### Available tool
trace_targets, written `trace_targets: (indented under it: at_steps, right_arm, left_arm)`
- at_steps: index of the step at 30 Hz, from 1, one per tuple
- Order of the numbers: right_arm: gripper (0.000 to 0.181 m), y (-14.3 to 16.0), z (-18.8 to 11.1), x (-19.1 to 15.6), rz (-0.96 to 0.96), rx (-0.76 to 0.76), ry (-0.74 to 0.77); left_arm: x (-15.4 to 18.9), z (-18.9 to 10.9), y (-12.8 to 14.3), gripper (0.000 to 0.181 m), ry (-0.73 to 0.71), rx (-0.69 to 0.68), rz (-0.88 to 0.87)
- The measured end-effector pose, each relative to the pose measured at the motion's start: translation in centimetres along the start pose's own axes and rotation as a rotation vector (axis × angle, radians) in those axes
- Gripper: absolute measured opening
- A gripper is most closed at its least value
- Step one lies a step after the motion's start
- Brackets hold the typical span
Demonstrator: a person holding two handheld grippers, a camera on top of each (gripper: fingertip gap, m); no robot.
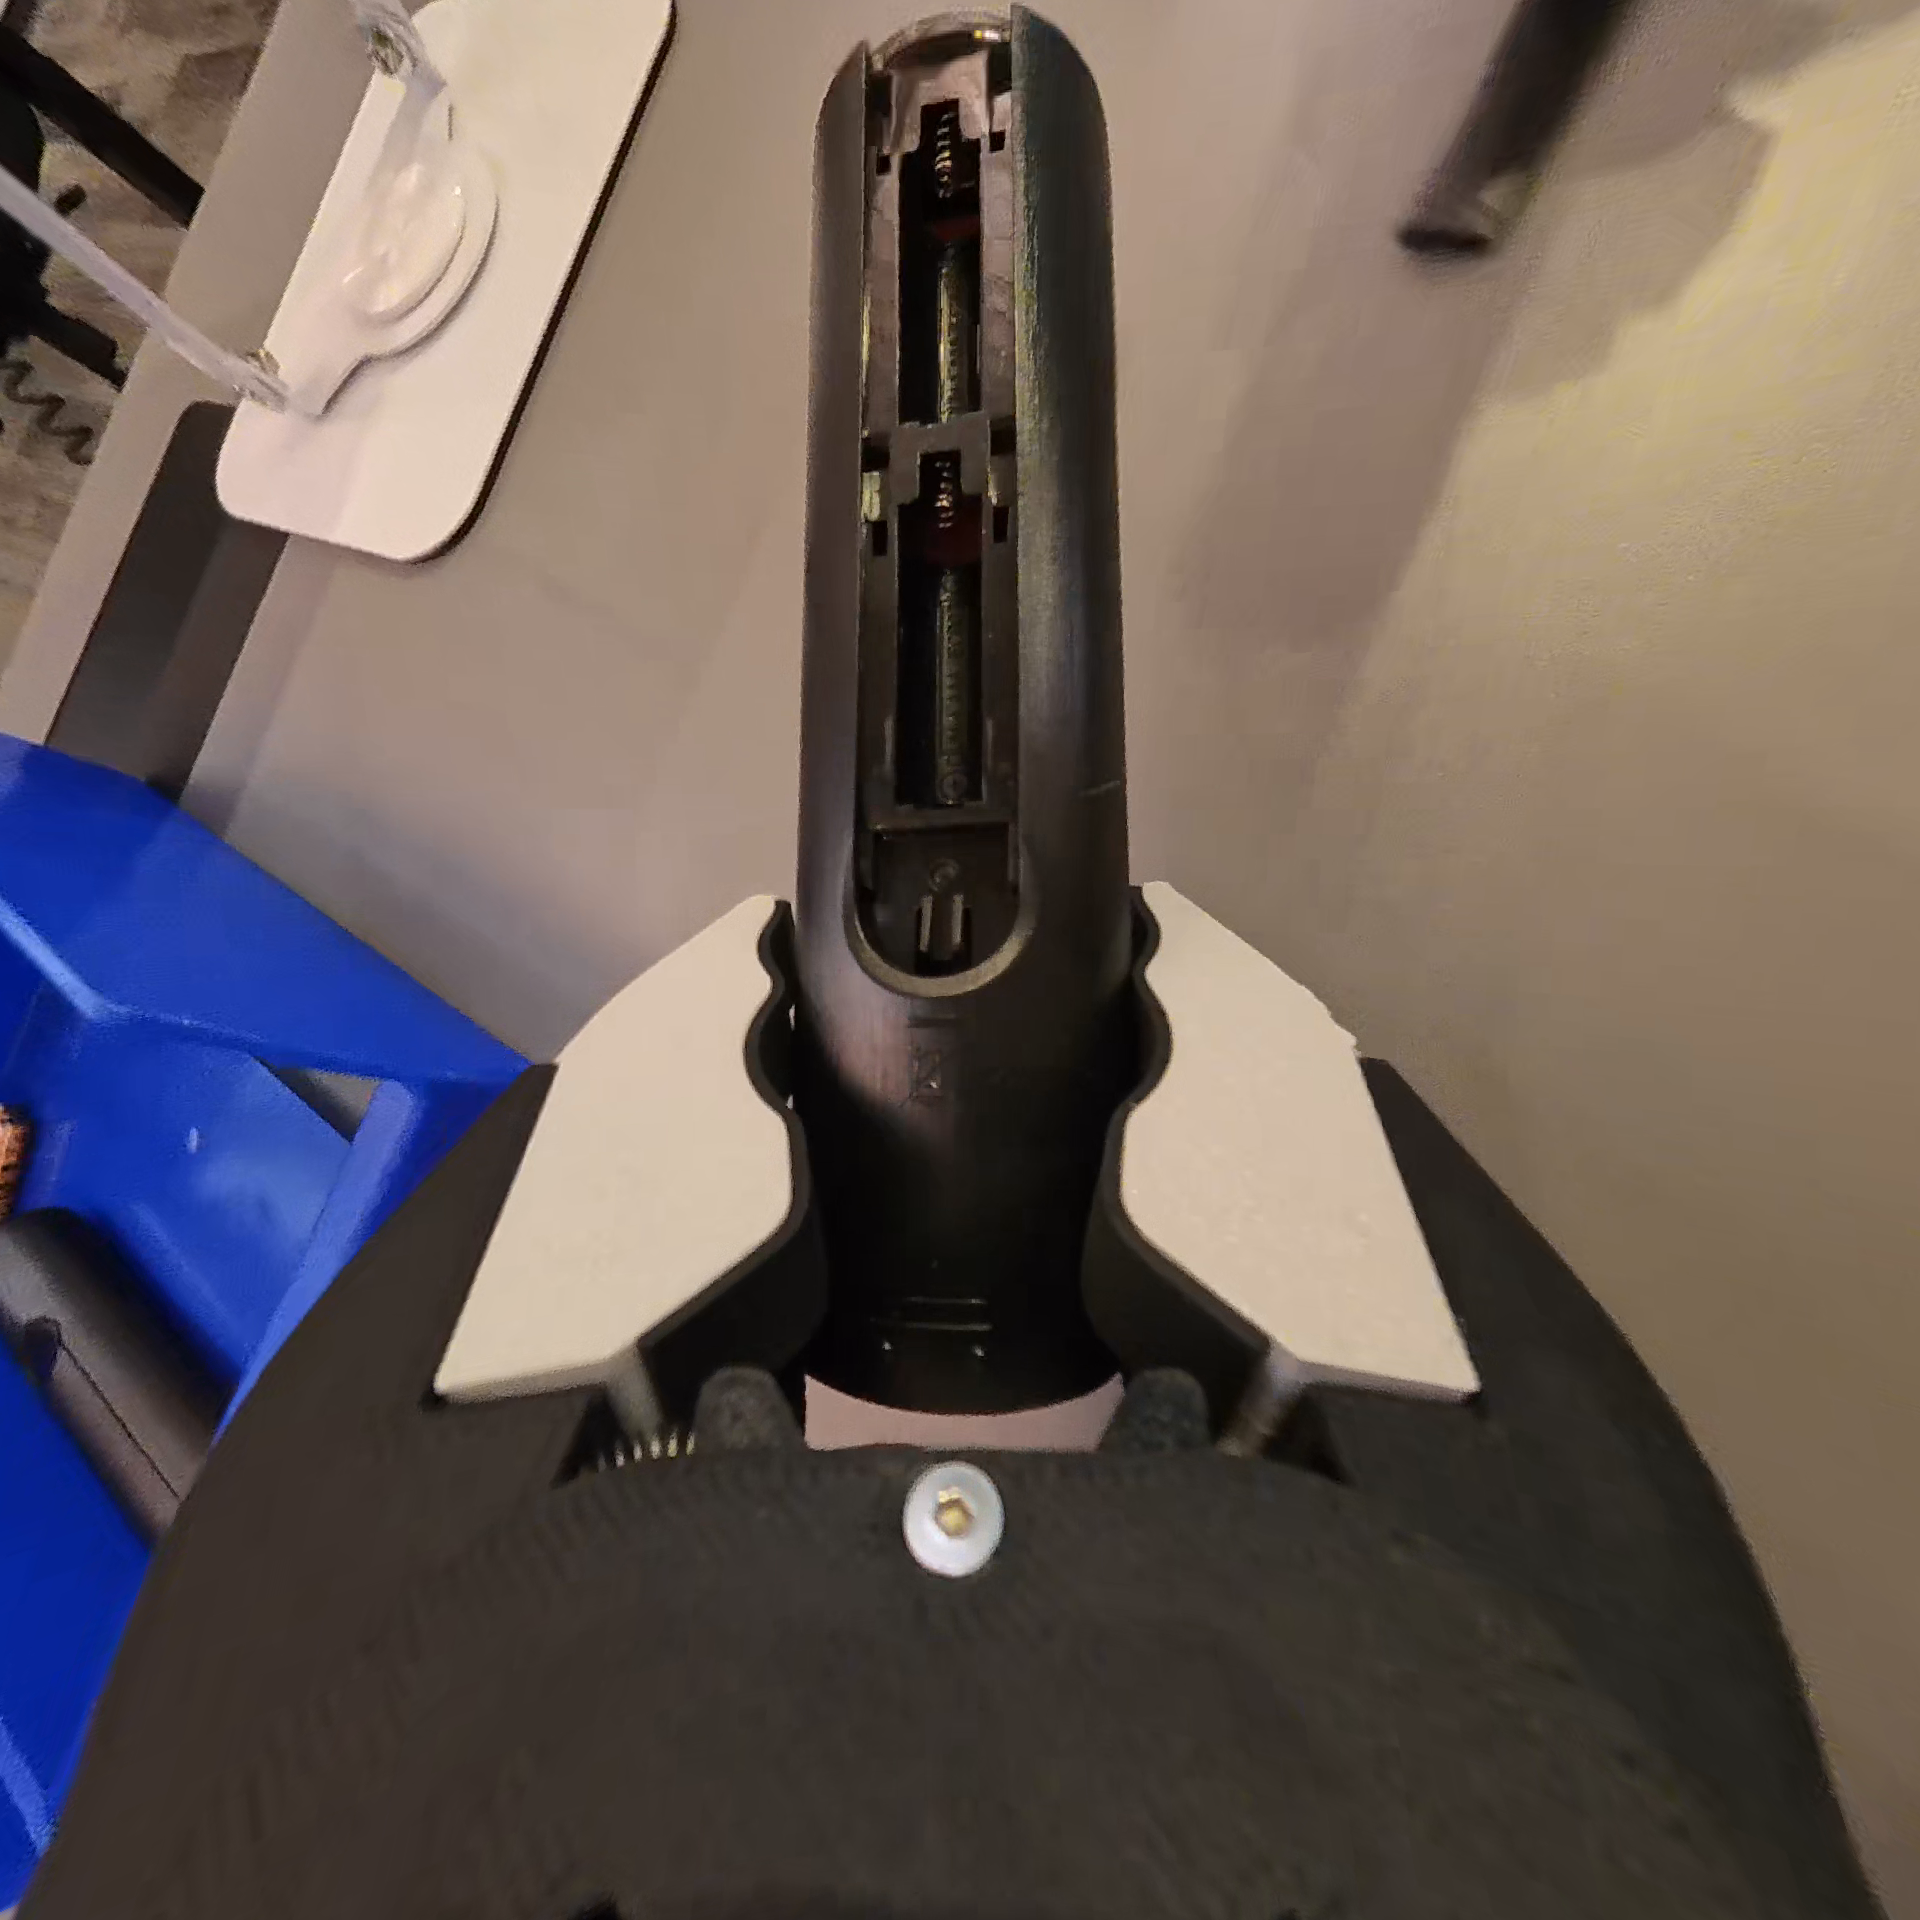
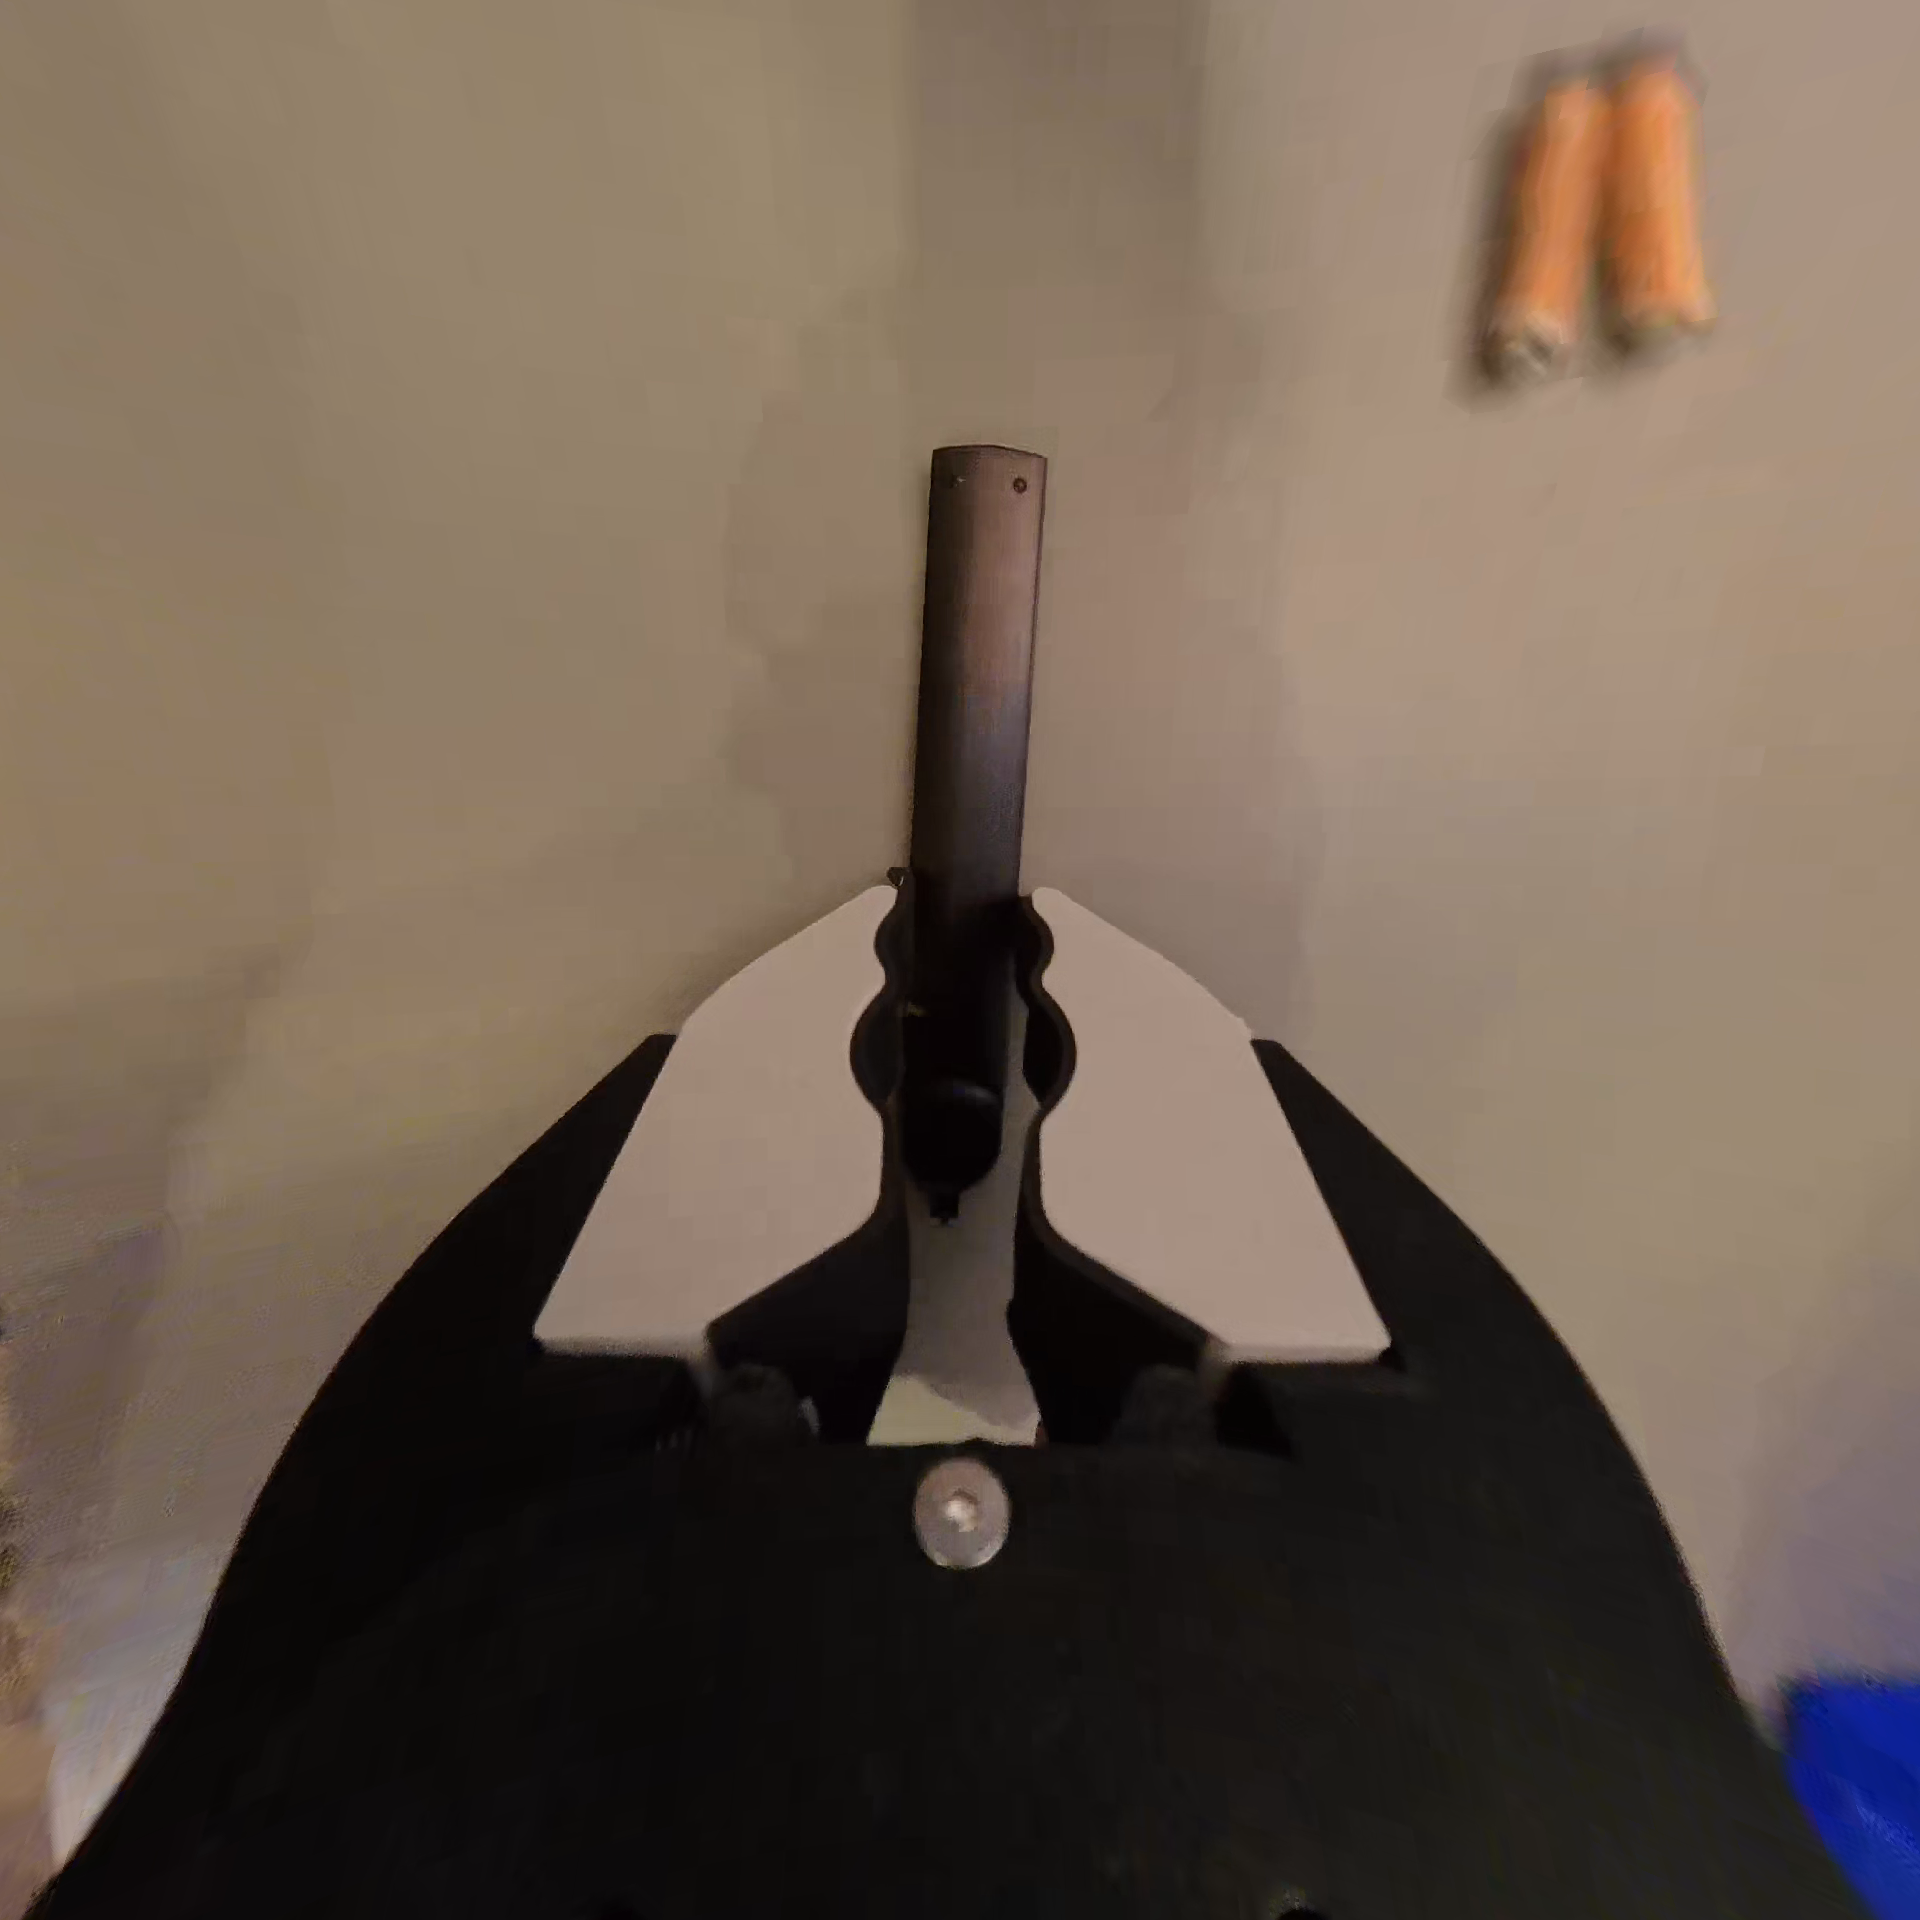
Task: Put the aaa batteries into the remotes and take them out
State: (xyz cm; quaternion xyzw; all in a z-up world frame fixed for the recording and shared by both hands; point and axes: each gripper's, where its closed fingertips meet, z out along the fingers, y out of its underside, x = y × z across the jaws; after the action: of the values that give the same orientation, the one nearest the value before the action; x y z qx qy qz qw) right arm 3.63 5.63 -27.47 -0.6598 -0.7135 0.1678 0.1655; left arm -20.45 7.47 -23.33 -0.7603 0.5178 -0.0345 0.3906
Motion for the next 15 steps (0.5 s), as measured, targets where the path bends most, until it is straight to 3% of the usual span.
trace_targets:
  at_steps: [3,5,9,15]
  right_arm:
    - [0.019,2.0,-1.0,3.4,0.103,0.007,0.047]
    - [0.034,2.2,-1.6,4.9,0.148,0.012,0.081]
    - [0.03,-3.1,-2.2,4.8,0.131,0.128,0.051]
    - [0.023,-10.1,1.4,5.2,0.042,0.105,-0.002]
  left_arm:
    - [0.6,-0.5,1.3,0.06,0.022,-0.047,-0.002]
    - [1.2,-0.7,1.9,0.06,0.053,-0.068,-0.017]
    - [2.3,-0.2,2.7,0.06,0.097,-0.125,0.003]
    - [3.4,0.6,3.4,0.06,0.158,-0.204,0.057]
